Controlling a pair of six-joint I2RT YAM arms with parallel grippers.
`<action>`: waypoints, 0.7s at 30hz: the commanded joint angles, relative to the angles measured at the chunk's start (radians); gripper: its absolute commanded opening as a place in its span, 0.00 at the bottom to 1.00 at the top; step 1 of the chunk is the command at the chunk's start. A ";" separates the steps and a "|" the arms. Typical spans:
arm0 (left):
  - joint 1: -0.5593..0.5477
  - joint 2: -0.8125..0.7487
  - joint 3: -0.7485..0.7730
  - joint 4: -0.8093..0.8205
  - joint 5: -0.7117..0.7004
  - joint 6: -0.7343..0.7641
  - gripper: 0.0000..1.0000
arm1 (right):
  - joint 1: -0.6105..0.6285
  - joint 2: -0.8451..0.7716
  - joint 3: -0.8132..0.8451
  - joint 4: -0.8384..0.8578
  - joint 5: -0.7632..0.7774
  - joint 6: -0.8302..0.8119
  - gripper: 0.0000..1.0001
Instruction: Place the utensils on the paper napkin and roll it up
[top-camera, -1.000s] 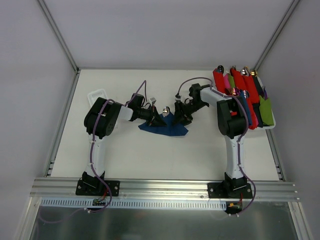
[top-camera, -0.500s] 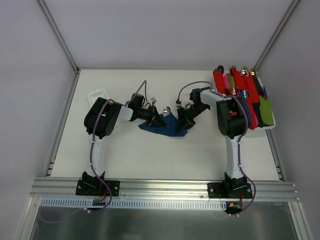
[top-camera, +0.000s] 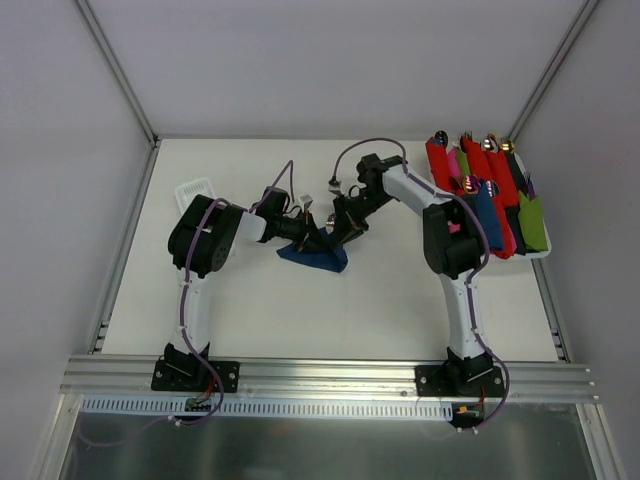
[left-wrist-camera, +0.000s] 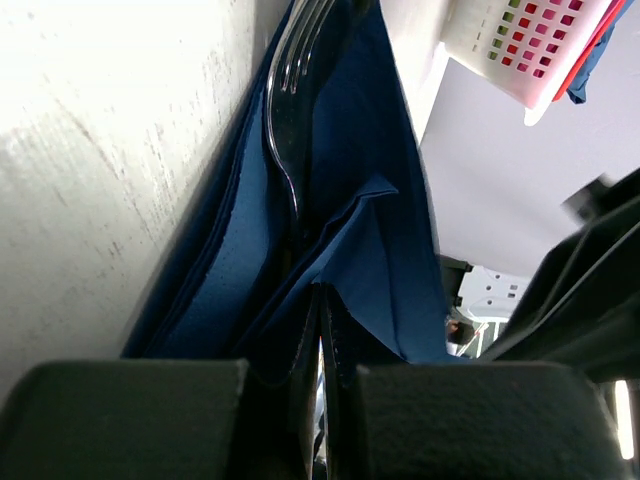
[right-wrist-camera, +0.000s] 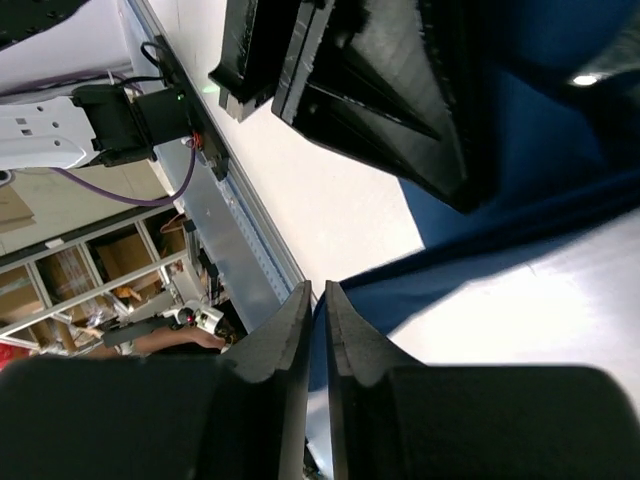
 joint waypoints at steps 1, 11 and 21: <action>0.007 0.013 -0.029 -0.097 -0.116 0.064 0.00 | 0.043 0.040 0.033 -0.003 -0.026 0.055 0.12; 0.015 0.004 -0.039 -0.097 -0.116 0.066 0.00 | 0.037 0.048 0.032 0.009 0.010 0.078 0.22; 0.016 0.010 -0.034 -0.100 -0.116 0.069 0.00 | -0.060 -0.098 -0.118 0.008 0.133 0.025 0.66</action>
